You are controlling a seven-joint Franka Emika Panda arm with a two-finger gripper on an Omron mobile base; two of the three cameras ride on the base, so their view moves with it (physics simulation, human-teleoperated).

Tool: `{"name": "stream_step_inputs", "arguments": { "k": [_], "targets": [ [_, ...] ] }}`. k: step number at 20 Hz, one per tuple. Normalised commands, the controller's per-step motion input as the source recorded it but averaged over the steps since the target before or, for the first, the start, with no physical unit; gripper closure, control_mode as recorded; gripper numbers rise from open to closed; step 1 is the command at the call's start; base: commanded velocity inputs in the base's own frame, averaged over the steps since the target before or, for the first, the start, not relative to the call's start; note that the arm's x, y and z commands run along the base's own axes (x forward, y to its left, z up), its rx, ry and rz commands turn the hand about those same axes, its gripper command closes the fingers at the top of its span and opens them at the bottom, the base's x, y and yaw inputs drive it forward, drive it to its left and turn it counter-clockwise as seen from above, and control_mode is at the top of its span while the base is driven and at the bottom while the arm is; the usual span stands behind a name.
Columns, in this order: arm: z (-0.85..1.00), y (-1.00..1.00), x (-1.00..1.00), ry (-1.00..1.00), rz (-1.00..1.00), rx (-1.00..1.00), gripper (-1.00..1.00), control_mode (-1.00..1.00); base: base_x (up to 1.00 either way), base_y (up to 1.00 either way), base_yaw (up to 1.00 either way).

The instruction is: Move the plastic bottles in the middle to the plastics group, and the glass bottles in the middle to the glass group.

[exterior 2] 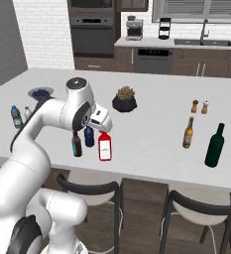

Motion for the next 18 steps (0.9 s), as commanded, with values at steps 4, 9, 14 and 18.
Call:
{"name": "stream_step_inputs", "arguments": {
  "k": [4,9,14,18],
  "targets": [
    [-0.28,0.00,0.00,0.00,0.00,0.00,-1.00,-1.00,0.00,0.00,0.00],
    [-0.09,0.00,0.15,0.00,0.00,-0.02,-1.00,-1.00,0.00,0.00,0.00],
    [-0.02,0.00,0.21,0.00,0.00,0.00,-1.00,-1.00,0.00,0.00,0.00],
    [-0.08,0.00,0.06,0.00,0.00,0.00,-1.00,-1.00,0.00,0.00,0.00]
  ]
}}
